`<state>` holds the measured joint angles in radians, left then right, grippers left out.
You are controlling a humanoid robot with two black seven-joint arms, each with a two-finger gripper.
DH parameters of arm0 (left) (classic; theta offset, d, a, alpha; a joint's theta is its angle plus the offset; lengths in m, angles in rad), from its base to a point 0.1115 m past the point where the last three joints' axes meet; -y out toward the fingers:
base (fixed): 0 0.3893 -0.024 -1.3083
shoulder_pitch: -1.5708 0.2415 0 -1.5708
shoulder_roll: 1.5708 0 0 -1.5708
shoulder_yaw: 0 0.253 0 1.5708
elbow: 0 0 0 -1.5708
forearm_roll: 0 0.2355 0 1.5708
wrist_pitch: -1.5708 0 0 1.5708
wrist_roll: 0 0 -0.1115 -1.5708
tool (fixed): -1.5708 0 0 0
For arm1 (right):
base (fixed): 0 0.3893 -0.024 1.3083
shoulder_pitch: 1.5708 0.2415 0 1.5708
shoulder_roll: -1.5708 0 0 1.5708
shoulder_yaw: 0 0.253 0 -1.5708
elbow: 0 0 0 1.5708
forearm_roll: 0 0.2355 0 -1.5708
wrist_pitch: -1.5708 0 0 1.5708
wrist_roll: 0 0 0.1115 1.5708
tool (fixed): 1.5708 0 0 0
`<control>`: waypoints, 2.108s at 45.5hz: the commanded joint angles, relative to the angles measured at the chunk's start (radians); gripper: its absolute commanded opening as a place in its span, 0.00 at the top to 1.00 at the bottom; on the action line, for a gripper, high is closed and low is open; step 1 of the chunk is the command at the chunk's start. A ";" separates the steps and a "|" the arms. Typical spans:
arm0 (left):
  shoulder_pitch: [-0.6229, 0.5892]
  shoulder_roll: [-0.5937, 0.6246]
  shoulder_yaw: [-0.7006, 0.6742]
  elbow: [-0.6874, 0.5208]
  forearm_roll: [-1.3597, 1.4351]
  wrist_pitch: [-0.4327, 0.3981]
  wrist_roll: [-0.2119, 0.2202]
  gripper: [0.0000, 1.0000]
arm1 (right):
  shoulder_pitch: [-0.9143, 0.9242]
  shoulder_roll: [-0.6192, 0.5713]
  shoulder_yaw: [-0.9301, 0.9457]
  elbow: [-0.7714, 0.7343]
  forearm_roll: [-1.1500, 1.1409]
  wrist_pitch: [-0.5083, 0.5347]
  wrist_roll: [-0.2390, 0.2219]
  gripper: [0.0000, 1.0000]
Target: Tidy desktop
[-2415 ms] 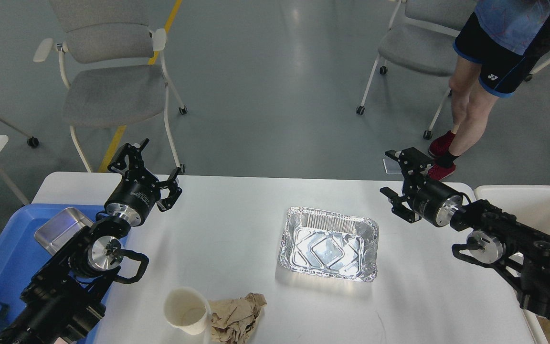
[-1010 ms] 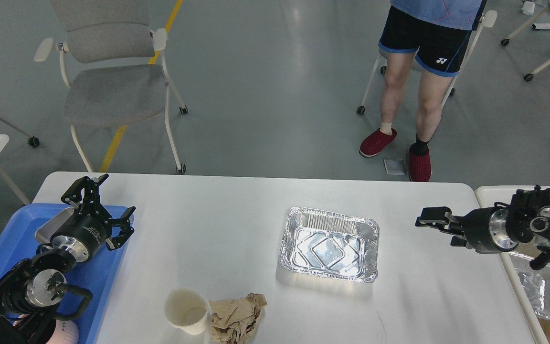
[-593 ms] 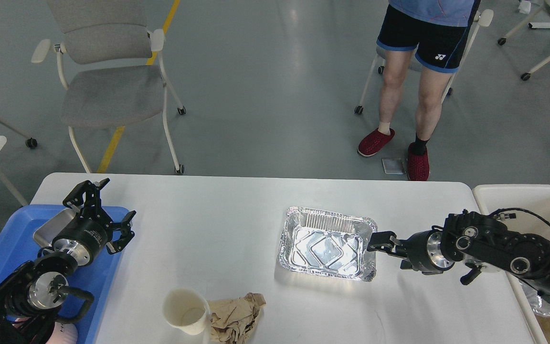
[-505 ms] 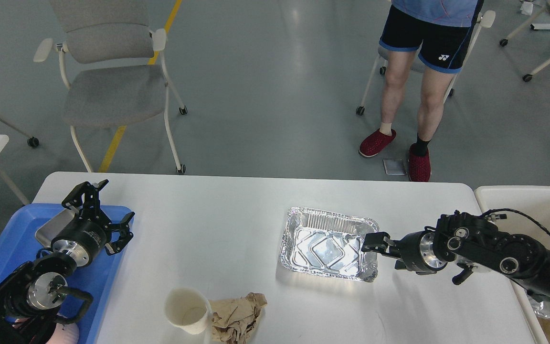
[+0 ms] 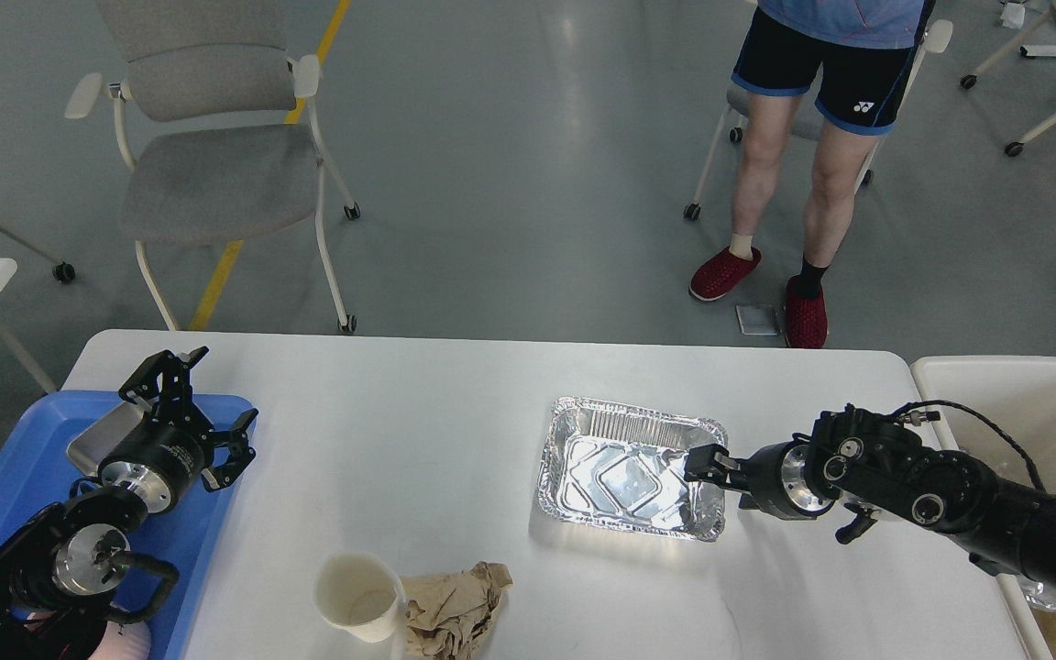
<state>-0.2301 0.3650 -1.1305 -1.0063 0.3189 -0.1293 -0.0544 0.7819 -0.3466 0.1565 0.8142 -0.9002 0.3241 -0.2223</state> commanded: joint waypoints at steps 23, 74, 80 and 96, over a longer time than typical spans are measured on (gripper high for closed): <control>0.000 -0.006 0.000 0.008 0.002 0.002 -0.001 0.03 | 0.016 -0.037 0.049 0.065 0.000 0.000 0.008 1.00; -0.018 -0.030 -0.002 -0.003 0.002 -0.027 -0.012 0.03 | 0.214 -0.640 0.216 0.416 0.098 0.280 0.003 1.00; -0.011 -0.001 0.073 -0.099 0.000 -0.012 0.017 0.03 | 0.206 -0.624 0.216 0.410 0.096 0.276 0.003 1.00; -0.175 0.483 0.581 -0.445 0.011 -0.032 0.173 0.03 | 0.192 -0.565 0.218 0.410 0.096 0.253 0.001 1.00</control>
<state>-0.3216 0.6775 -0.7379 -1.3839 0.3278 -0.1433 0.1080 0.9758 -0.9257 0.3758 1.2265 -0.8036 0.5779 -0.2208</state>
